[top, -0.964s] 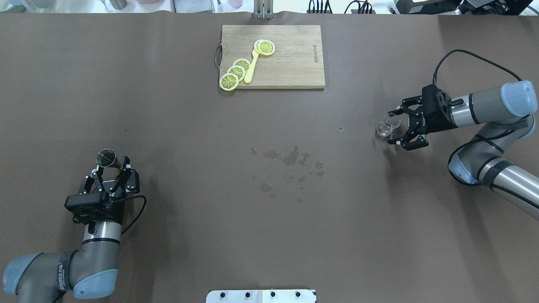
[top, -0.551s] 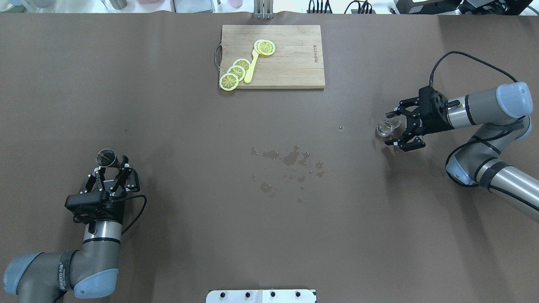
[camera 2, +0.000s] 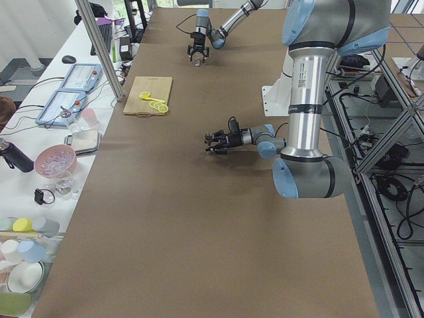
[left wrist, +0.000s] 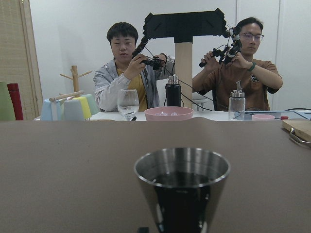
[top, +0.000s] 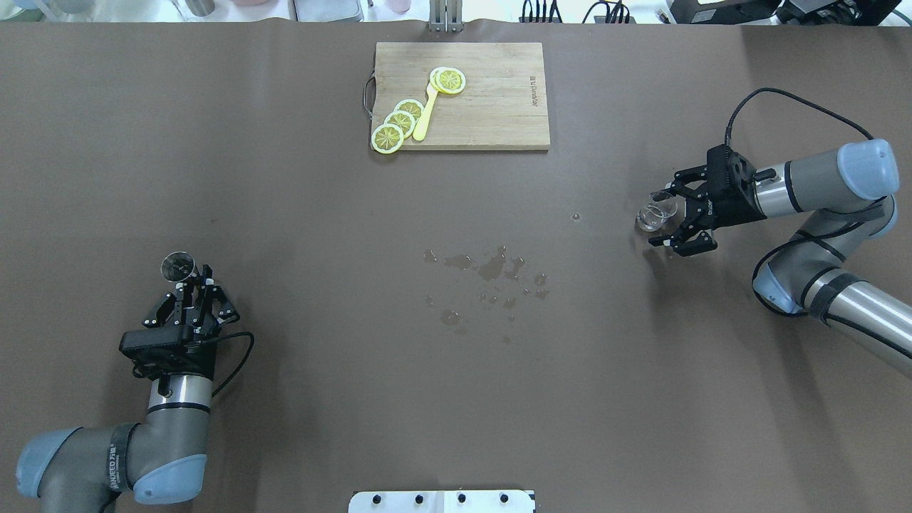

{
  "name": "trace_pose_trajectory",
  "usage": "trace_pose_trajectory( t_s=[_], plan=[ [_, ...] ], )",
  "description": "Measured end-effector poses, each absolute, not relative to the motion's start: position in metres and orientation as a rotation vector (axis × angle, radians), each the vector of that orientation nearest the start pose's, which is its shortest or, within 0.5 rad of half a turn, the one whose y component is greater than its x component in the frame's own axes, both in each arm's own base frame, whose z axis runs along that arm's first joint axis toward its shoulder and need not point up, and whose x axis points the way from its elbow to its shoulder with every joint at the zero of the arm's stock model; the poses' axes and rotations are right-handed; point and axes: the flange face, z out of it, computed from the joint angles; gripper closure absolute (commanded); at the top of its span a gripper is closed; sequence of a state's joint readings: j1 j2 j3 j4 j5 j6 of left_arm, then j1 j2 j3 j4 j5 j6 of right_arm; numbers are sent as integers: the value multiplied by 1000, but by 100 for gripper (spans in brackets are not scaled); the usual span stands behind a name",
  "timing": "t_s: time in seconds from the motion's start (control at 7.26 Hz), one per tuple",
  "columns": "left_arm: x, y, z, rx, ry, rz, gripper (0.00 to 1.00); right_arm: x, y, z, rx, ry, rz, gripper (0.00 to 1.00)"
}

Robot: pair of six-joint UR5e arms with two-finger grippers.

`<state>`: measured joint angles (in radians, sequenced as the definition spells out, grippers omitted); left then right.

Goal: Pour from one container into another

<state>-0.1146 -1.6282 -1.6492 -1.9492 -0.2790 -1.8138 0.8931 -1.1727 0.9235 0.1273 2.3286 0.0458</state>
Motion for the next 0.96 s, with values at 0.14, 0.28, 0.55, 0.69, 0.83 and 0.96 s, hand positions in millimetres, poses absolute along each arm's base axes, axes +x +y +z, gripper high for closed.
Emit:
trace_pose_trajectory(
  t_s=[0.14,0.28,0.55,0.69,0.83,0.96],
  plan=[
    [481,-291,505,1255,514,-625,100,-344,-530,561,1113,-1114,-1047,15],
    [472,-299,493,1265,499,-611,100,-345,-530,560,1112,-1115,-1046,21],
    [450,-313,455,1279,517,-542,100,-345,-530,560,1111,-1115,-1047,33],
    [442,-319,440,1277,550,-515,100,-345,-530,560,1112,-1115,-1047,40],
    [440,-323,427,1254,611,-502,100,-345,-530,560,1112,-1115,-1047,46],
    [444,-328,414,1220,671,-468,100,-345,-530,560,1113,-1116,-1047,49]
  ],
)
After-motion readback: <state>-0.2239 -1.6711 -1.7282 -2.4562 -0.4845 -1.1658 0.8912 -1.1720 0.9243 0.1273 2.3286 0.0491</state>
